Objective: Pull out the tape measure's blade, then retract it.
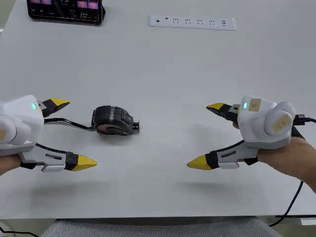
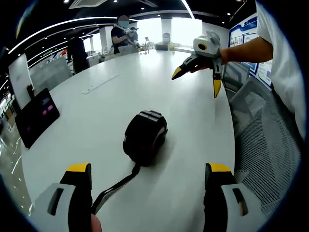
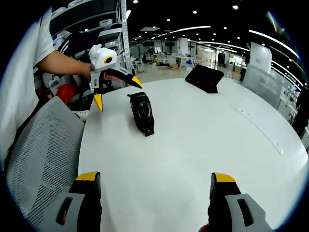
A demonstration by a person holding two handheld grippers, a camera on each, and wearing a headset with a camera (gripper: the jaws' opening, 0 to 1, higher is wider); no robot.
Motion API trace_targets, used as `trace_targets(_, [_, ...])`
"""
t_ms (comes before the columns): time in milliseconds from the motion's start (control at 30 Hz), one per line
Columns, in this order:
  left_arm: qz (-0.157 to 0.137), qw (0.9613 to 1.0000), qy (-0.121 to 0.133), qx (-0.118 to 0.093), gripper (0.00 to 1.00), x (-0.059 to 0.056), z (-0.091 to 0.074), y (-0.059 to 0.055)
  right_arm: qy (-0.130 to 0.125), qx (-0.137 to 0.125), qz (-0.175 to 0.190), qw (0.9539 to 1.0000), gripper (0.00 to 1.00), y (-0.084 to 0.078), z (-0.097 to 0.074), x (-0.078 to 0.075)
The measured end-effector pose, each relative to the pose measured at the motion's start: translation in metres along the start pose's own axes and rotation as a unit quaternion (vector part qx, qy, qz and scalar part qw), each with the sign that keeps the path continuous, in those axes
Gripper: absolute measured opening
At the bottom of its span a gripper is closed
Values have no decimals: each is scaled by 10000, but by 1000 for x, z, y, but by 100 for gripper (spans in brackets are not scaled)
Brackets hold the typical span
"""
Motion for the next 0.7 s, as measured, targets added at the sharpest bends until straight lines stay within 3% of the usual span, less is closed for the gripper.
trace_targets(700, [225,9990,-297,252,86,8,12,3,167,167,-327,9992,90,8,11,-7])
Point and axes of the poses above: the centre of the closed fingertips' face, and the gripper's own axes: z roughly forward along the fingers, x roughly to its left, y roughly out of its top, the point moved 2 cm from there along -z, roughly backward along the fingers, and after that the axes turned 6 degrees about z, right-handed, at the moved point
